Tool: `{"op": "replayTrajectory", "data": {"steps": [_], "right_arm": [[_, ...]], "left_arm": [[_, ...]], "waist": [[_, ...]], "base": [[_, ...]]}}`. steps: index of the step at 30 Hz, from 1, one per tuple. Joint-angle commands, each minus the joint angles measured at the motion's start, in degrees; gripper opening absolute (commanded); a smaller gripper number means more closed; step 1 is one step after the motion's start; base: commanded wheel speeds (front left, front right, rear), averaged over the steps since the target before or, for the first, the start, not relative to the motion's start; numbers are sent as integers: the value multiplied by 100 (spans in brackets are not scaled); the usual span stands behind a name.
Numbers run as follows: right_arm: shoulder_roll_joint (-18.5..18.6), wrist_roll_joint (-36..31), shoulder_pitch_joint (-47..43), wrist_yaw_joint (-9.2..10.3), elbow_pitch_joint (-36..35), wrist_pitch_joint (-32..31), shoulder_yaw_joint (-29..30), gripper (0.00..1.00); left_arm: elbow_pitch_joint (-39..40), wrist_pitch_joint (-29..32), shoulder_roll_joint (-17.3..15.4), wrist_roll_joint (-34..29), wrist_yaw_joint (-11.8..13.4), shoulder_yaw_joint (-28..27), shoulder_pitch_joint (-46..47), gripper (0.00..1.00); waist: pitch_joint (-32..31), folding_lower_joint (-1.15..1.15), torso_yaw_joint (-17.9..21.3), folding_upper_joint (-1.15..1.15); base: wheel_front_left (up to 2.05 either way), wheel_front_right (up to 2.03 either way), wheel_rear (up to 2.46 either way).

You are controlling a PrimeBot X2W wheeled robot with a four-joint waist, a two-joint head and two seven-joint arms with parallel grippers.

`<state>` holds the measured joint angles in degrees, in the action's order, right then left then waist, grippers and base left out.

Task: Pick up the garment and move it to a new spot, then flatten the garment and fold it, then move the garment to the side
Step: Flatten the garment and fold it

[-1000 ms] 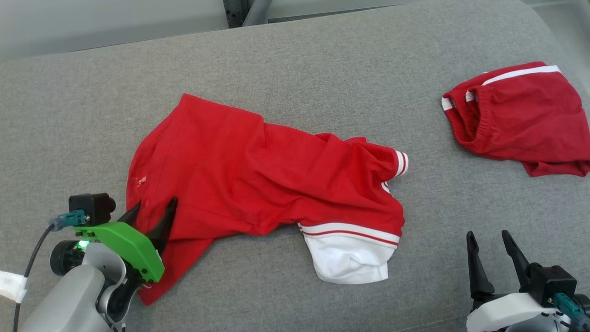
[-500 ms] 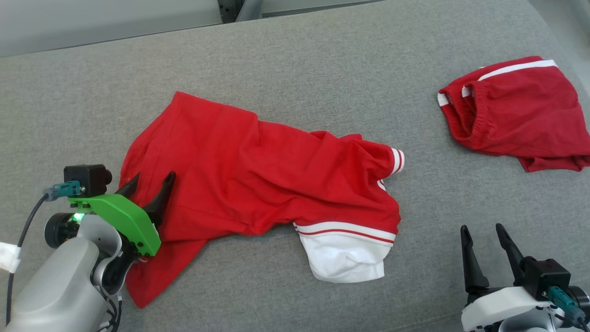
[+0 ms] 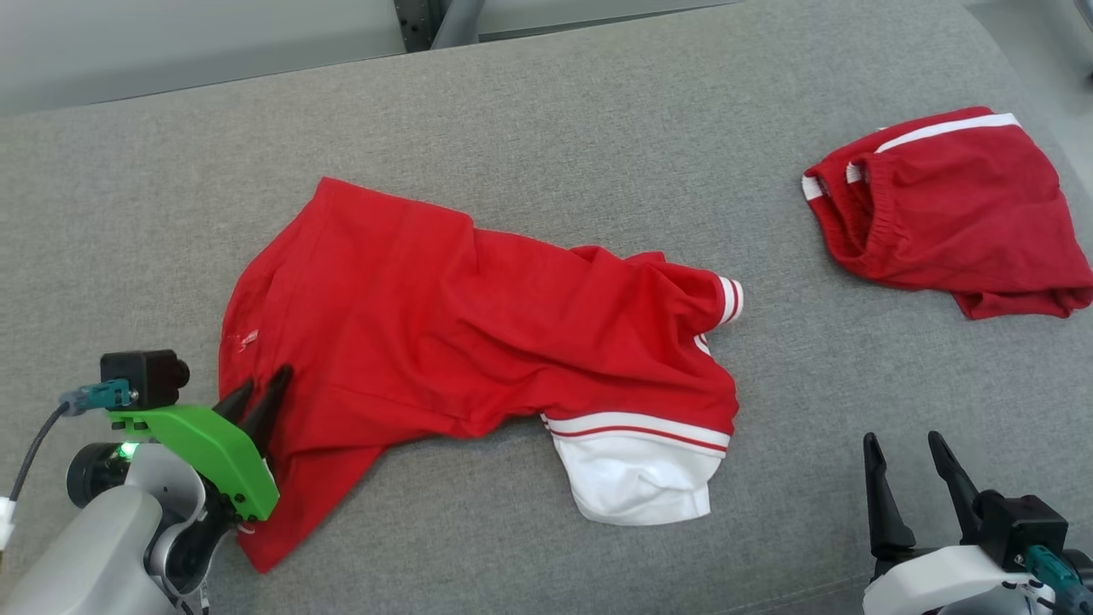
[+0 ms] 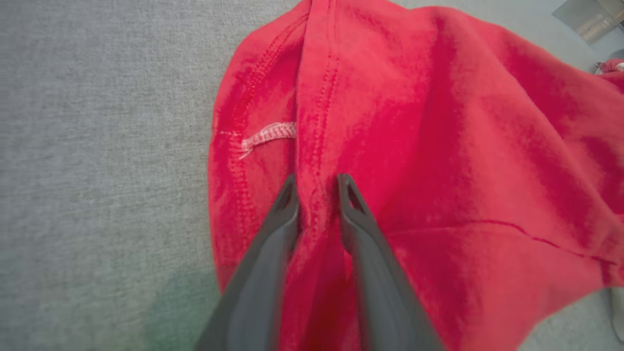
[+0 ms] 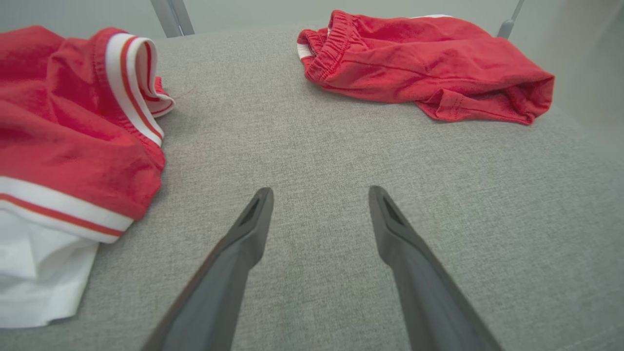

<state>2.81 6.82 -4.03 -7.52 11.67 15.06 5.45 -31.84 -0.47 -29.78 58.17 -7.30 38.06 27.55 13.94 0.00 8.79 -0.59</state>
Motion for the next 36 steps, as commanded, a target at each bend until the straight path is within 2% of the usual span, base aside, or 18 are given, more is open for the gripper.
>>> {"op": "replayTrajectory", "data": {"steps": [1, 3, 8, 16, 18, 27, 31, 36], "right_arm": [[16, -10, 6, 7, -1, 16, -5, 100], [17, -32, 52, 7, -4, 16, -13, 100], [17, -62, 74, 7, -6, 16, -12, 100], [17, -40, -2, 7, 6, 16, 1, 100], [17, -8, -22, 7, 12, 16, -6, 100], [16, 24, -40, 7, 30, 16, -7, 100], [17, 9, -68, 7, 30, 16, 36, 100], [18, -19, -5, 7, 60, 16, -11, 100]], "left_arm": [[65, 39, -38, 74, -7, 3, -96, 25], [143, 92, -50, 116, 11, 10, -116, 0], [462, 135, -82, 187, 15, -33, -144, 0], [1183, 240, -378, 358, 143, -218, -234, 0], [1597, 328, -557, 400, 254, -284, -275, 0], [2764, 619, -926, 616, 557, -427, -562, 0], [3358, 719, -1050, 1085, 509, -651, -731, 0], [4051, 990, -1261, 2092, 289, -1084, -947, 0]], "waist": [[-22, 0, -79, 59], [-29, 0, -131, 59], [-42, 0, -219, 59], [-57, 0, -243, 59], [-62, 0, -234, 59], [-88, 0, -227, 59], [-119, 0, -266, 59], [-183, 0, -286, 59]], "base": [[0, 0, 0], [0, 0, 0], [0, 0, 0], [0, 0, 0], [0, 0, 0], [0, 0, 0], [0, 0, 0], [0, 0, 0]]}}
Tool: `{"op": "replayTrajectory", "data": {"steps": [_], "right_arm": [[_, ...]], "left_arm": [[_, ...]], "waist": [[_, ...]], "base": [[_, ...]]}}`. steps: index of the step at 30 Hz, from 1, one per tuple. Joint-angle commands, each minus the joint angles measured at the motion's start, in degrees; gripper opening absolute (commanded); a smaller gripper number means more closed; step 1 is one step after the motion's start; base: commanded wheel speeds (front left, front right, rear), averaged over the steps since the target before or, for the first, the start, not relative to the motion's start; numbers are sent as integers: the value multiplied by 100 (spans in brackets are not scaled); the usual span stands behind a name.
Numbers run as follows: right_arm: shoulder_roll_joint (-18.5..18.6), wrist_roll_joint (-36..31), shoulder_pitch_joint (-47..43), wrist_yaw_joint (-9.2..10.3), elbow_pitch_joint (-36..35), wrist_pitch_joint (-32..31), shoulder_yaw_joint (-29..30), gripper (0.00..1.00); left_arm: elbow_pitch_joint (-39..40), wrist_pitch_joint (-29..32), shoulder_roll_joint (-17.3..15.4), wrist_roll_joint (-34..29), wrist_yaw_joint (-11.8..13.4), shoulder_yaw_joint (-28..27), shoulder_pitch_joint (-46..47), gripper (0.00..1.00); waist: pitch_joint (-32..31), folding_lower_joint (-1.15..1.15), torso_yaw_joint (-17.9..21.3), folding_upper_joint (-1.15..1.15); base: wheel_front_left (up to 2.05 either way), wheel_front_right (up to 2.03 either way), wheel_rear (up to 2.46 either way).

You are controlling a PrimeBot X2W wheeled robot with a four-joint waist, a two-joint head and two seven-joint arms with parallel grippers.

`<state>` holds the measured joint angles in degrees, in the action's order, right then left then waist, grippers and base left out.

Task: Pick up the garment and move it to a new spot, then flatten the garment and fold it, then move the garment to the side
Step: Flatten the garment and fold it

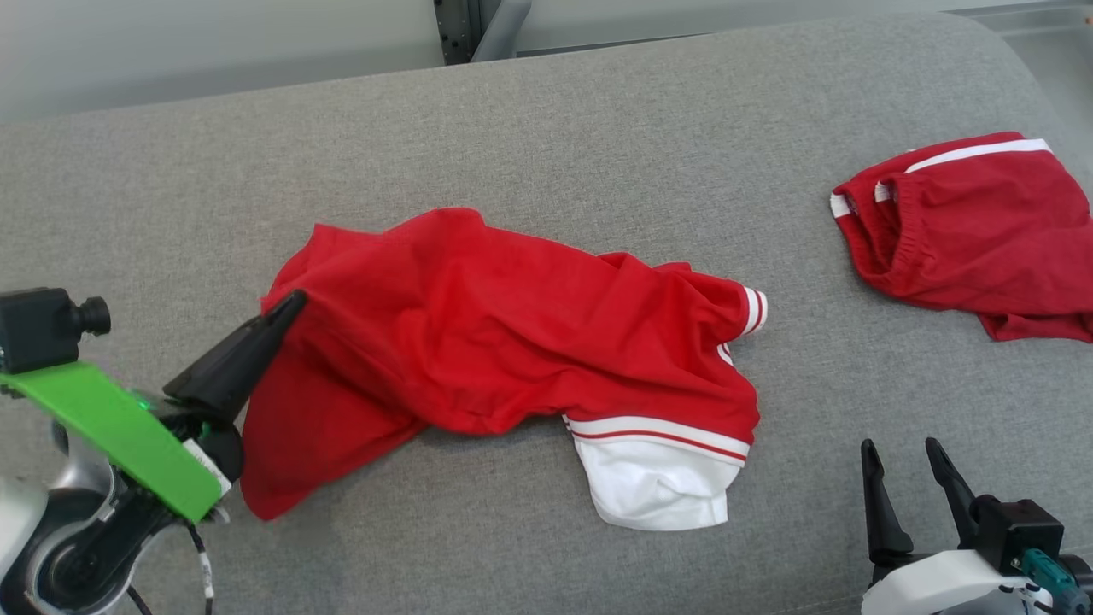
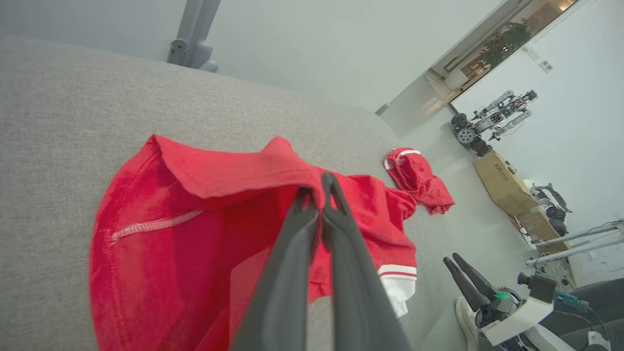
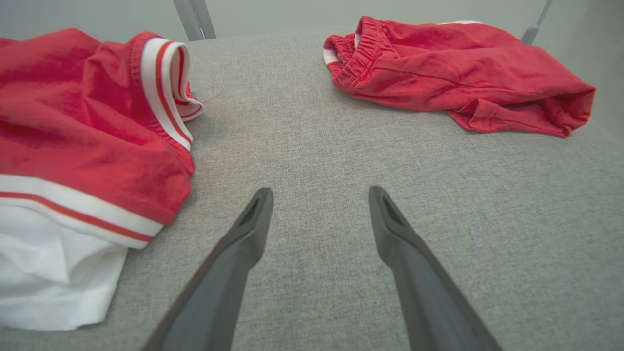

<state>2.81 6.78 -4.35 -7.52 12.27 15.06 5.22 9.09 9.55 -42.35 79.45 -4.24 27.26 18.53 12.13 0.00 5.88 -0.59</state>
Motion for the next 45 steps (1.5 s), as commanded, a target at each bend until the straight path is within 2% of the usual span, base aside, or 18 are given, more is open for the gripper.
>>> {"op": "replayTrajectory", "data": {"steps": [1, 4, 7, 12, 18, 22, 26, 37, 45], "right_arm": [[17, -10, 47, 7, 2, 16, 7, 100], [17, 4, 56, 7, 8, 16, 2, 100], [16, 58, -26, 7, 14, 16, 31, 100], [16, 80, -96, 7, 81, 16, 15, 100], [16, 6, 30, 7, 135, 16, 4, 100], [16, -45, 45, 7, 162, 16, 32, 100], [16, -71, -22, 7, 174, 16, 45, 100], [17, -148, -112, 7, 236, 16, 33, 100], [17, -144, -135, 7, 250, 16, 7, 100]], "left_arm": [[149, 49, -34, 160, -77, -31, -125, 0], [771, 260, -263, 576, -205, -11, -518, 0], [1309, 505, -650, 571, -272, 298, -1192, 0], [1280, 238, -694, 587, -285, 405, -1842, 0], [951, -181, -375, 1157, -318, 242, -2249, 0], [738, -127, -240, 1567, -333, 300, -2551, 0], [444, 4, -127, 1621, -336, 480, -2724, 0], [-544, 396, 588, 1841, -338, 760, -2840, 0], [-1065, 453, 1171, 1460, -337, 947, -2697, 0]], "waist": [[-12, 0, 10, 59], [-29, 0, 25, 59], [1, 0, 33, 59], [34, 0, -37, 59], [-23, 0, -112, 59], [-103, 0, -134, 59], [-150, 0, -156, 59], [-261, 0, -236, 59], [-299, 0, -243, 59]], "base": [[0, 0, 0], [0, 0, 0], [0, 0, 0], [0, 0, 0], [0, 0, 0], [0, 0, 0], [0, 0, 0], [0, 0, 0], [0, 0, 0]]}}
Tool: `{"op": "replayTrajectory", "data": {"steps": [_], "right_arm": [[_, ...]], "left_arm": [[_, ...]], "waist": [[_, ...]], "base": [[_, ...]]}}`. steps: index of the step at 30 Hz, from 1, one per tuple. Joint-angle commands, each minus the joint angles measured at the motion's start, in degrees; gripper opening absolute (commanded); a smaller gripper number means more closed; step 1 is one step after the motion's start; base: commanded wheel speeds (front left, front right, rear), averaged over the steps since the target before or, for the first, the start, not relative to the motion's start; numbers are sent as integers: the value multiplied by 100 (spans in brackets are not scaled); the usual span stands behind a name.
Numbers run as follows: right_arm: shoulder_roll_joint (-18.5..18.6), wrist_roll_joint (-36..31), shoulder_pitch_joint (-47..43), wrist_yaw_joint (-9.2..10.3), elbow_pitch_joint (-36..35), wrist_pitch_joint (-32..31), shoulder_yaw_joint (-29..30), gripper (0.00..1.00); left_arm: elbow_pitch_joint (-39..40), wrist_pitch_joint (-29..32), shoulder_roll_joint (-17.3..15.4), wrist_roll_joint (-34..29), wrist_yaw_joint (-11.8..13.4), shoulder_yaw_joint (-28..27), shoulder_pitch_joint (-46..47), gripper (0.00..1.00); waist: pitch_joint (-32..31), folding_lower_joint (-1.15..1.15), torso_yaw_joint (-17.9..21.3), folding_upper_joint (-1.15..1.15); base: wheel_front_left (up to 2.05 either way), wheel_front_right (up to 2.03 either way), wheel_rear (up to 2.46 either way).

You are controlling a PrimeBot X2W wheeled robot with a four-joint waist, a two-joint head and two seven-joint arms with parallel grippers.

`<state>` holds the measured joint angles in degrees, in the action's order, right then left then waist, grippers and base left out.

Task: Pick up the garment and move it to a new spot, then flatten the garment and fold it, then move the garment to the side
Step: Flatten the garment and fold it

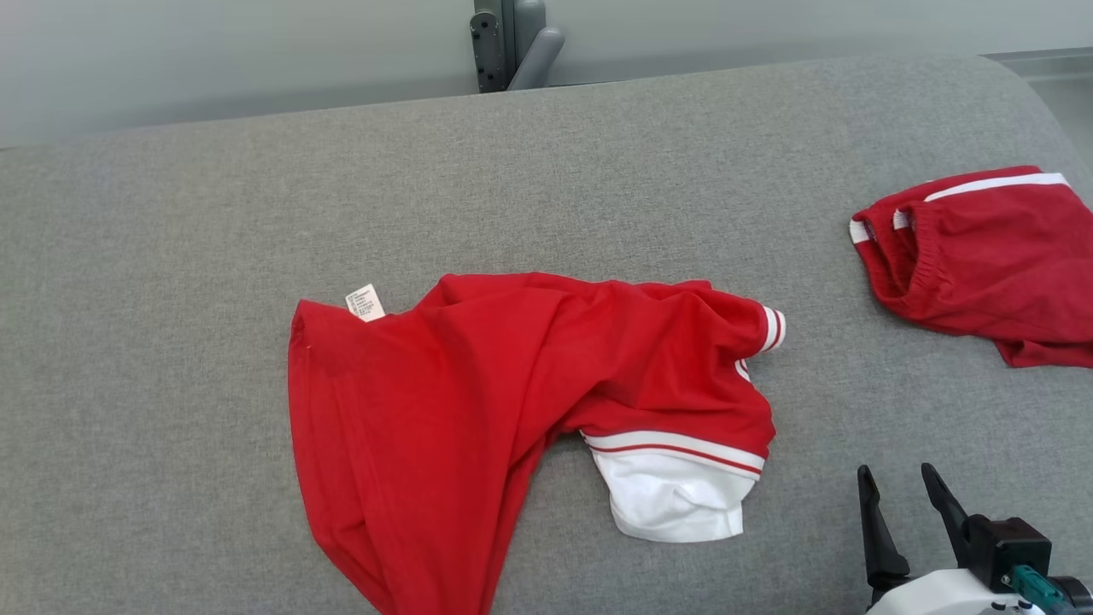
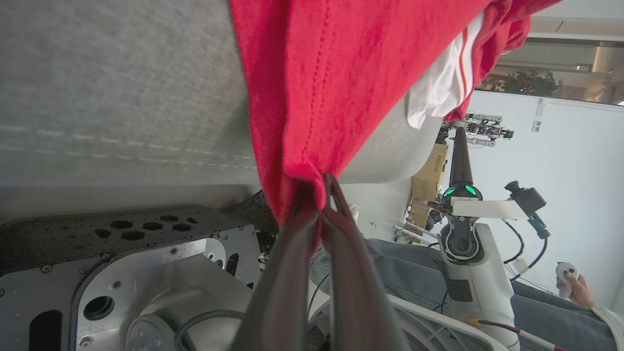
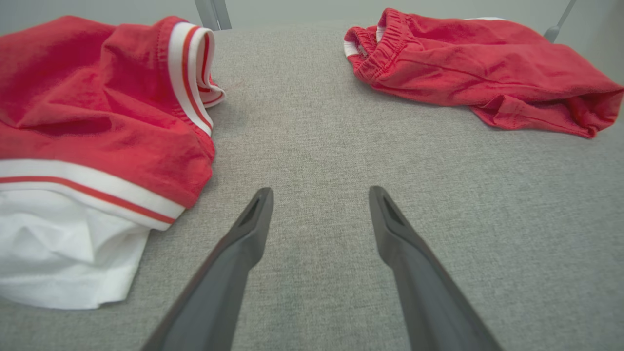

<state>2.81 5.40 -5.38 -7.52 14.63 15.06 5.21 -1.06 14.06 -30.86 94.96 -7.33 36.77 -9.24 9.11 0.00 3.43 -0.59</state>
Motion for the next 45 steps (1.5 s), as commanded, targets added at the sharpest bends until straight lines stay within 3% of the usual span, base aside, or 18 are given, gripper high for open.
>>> {"op": "replayTrajectory", "data": {"steps": [1, 5, 6, 7, 14, 20, 26, 29, 35, 45], "right_arm": [[17, 11, -28, 7, 18, 16, 0, 100], [18, 57, -23, 7, 43, 16, -58, 100], [17, 71, -12, 7, 45, 16, -70, 100], [17, 82, -1, 7, 46, 16, -77, 100], [16, 43, 43, 7, 46, 16, -7, 100], [13, 85, 92, 7, 0, 16, 1, 100], [16, 149, 177, 7, 30, 16, -108, 100], [17, 178, 257, 7, 44, 16, -155, 100], [16, 267, 312, 7, 54, 16, -167, 100], [17, 344, 220, 7, 68, 16, -157, 100]], "left_arm": [[-152, -20, 79, -163, -25, 31, 114, 0], [-629, -216, 283, -539, -24, 113, 310, 0], [-728, -331, 321, -649, -24, 110, 375, 38], [-814, -403, 375, -759, -24, 142, 408, 100], [-991, -1120, 96, -1638, 6, 163, 552, 100], [-396, -1707, -200, -2017, 219, -198, 588, 100], [-266, -1731, -369, -2329, 627, -415, 1102, 100], [-507, -1608, -248, -2404, 835, -432, 1523, 100], [-1234, -1282, -246, -2515, 940, -406, 2146, 100], [-1904, -1067, -295, -2436, 894, -430, 2414, 100]], "waist": [[9, 0, 1, 59], [27, 0, 7, 59], [37, 0, 12, 59], [45, 0, 17, 59], [54, 0, 63, 59], [122, 0, 45, 59], [211, 0, 79, 59], [260, 0, 146, 59], [327, 0, 426, 59], [349, 0, 624, 59]], "base": [[0, 0, 0], [0, 0, 0], [0, 0, 0], [0, 0, 0], [0, 0, 0], [0, 0, 0], [0, 0, 0], [0, 0, 0], [0, 0, 0], [0, 0, 0]]}}
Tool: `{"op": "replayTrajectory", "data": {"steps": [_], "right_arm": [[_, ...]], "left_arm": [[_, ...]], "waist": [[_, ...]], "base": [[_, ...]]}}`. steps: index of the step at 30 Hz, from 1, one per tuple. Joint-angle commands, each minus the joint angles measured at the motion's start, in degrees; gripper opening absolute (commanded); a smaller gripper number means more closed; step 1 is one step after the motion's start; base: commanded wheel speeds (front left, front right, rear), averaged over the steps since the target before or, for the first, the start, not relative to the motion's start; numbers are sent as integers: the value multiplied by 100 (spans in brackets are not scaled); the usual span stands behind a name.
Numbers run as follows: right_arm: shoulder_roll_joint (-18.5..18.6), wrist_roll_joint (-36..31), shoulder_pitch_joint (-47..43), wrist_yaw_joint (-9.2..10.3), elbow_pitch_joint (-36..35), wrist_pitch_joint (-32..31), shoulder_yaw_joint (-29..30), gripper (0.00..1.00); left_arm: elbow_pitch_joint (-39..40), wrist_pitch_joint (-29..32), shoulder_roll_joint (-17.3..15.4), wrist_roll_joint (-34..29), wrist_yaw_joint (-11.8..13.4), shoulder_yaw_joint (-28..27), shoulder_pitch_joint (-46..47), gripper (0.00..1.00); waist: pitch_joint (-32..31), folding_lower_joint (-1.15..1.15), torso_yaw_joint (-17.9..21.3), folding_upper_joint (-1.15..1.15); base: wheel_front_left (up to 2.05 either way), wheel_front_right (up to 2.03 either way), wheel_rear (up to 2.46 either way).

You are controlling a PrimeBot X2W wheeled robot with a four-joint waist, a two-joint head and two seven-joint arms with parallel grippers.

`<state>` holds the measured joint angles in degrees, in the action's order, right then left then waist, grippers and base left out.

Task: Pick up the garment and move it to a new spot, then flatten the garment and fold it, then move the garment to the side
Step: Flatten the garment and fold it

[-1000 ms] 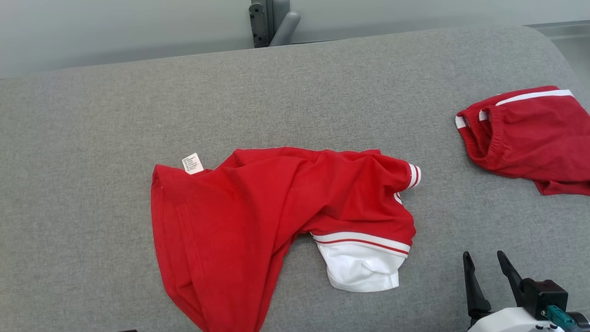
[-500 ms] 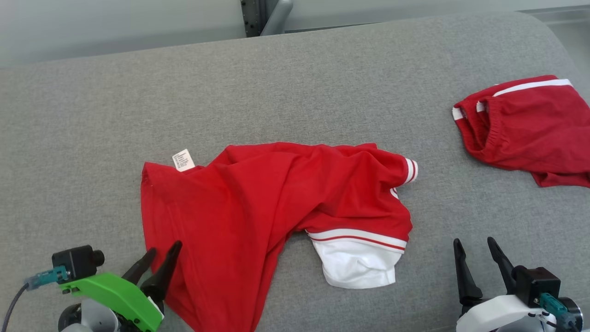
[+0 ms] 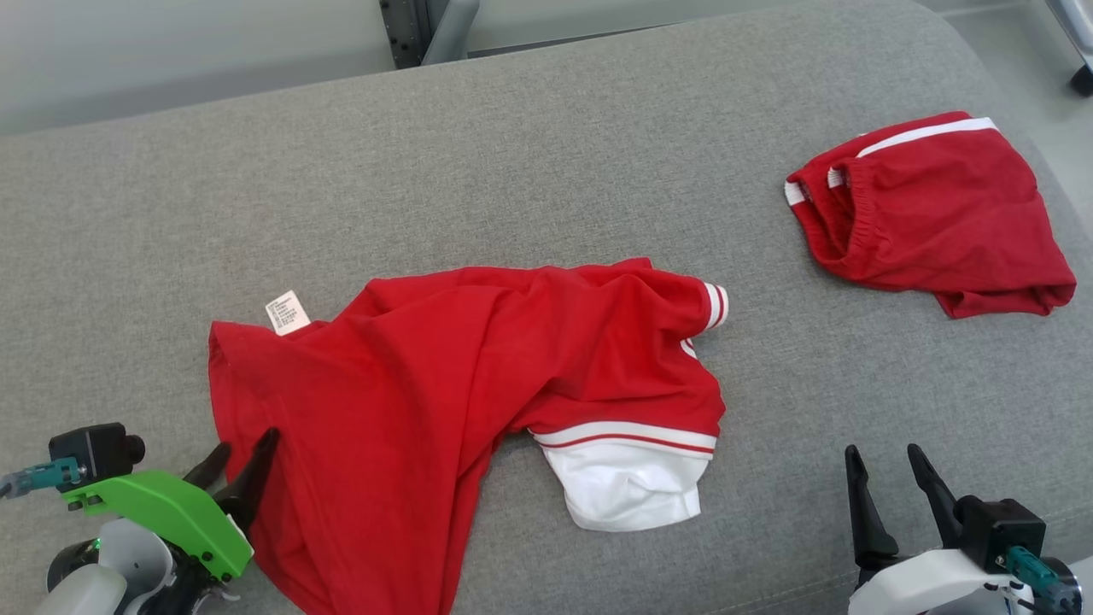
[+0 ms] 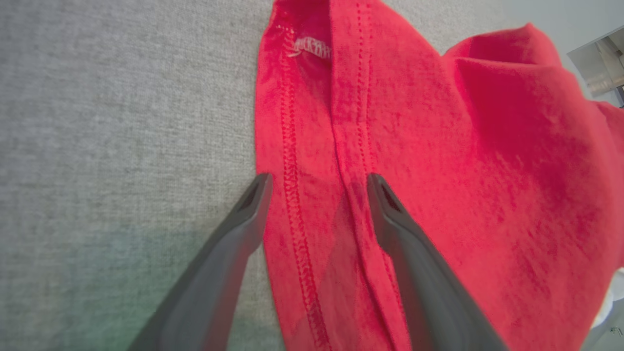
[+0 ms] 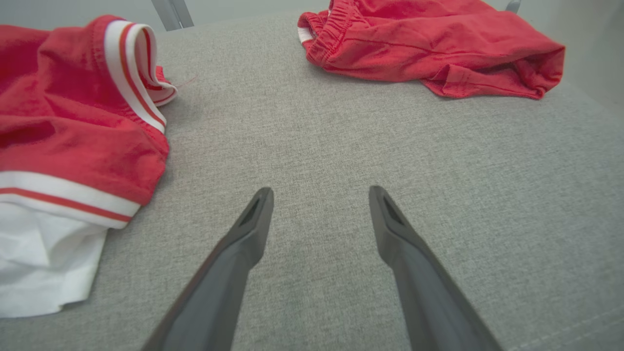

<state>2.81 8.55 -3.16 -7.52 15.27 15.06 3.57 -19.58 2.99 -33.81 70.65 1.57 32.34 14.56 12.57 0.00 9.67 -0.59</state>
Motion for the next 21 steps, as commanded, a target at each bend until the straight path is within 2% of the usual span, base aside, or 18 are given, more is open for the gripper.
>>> {"op": "replayTrajectory", "data": {"steps": [1, 7, 13, 21], "right_arm": [[16, 34, 11, 7, 5, 16, 6, 100], [17, -4, 71, 7, -4, 16, 29, 100], [17, -70, 98, 7, -27, 16, 34, 100], [17, -78, 94, 7, -39, 16, 14, 100]], "left_arm": [[-91, 55, -29, -45, 16, 31, 63, 100], [-236, 65, 15, -84, -79, 64, 199, 100], [-471, -149, -21, -302, 24, 62, 383, 100], [-629, 55, 217, -408, -122, 323, 514, 100]], "waist": [[8, 0, -1, 59], [11, 0, -48, 59], [25, 0, -65, 59], [69, 0, -38, 59]], "base": [[0, 0, 0], [0, 0, 0], [0, 0, 0], [0, 0, 0]]}}
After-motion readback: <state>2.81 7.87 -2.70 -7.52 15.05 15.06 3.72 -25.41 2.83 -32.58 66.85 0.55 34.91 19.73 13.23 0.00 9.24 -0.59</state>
